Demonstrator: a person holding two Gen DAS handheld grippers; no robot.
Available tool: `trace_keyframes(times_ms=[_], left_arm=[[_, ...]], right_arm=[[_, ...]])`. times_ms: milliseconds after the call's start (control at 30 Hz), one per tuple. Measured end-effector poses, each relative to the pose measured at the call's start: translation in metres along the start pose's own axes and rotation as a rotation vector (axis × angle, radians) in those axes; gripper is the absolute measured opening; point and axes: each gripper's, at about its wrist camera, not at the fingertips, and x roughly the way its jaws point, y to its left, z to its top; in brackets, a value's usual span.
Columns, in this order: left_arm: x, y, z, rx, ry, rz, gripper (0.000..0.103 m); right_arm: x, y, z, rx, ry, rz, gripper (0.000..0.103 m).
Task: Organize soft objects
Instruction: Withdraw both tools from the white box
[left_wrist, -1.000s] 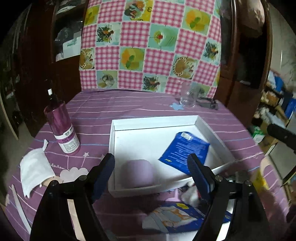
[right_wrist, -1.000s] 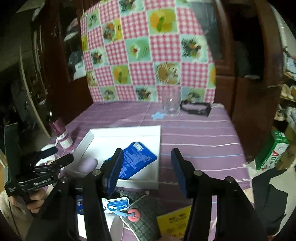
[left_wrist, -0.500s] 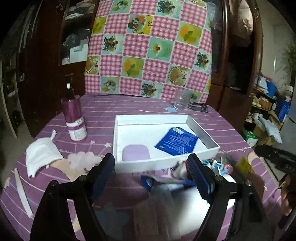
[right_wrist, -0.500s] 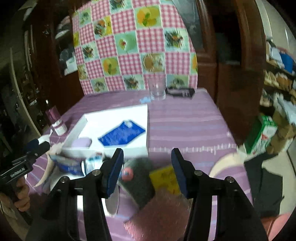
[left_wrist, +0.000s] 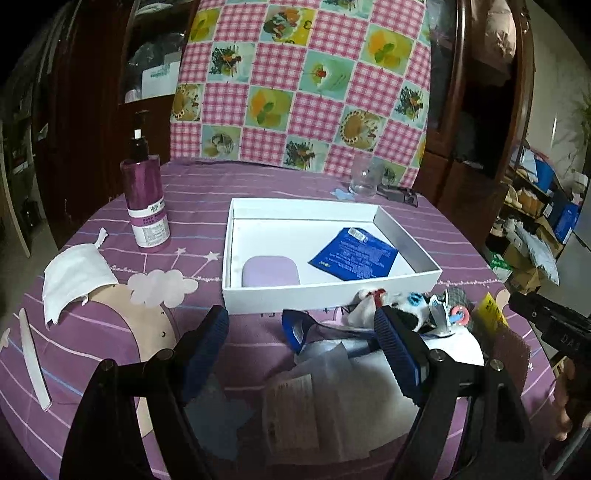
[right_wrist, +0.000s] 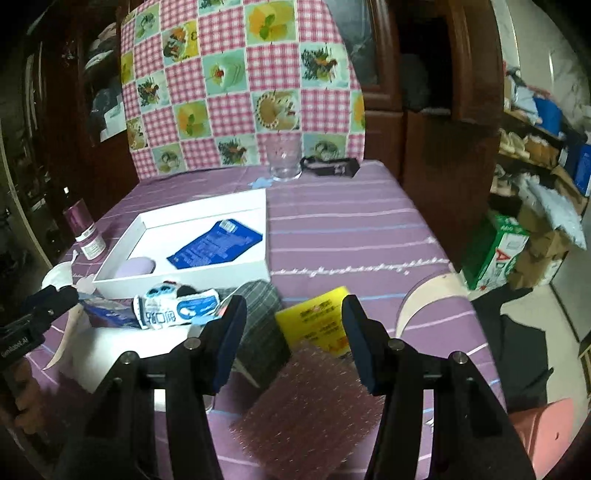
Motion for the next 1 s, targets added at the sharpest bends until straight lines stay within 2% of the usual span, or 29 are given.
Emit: trace_keyframes(times_ms=[200, 767, 1000], left_arm=[[-0.003, -0.004, -0.002, 0.01, -0.006, -0.003, 0.082], [0.0, -0.003, -0.002, -0.011, 0.017, -0.018, 0.082], [-0.003, -0.008, -0.004, 0.015, 0.004, -0.021, 0.081]], right_arm=[[0.0, 0.004, -0.004, 0.013, 0.017, 0.094, 0.055], [-0.003, 0.009, -0.007, -0.007, 0.021, 0.074, 0.055], [-0.006, 0.0, -0.006, 0.046, 0.035, 0.112, 0.055]])
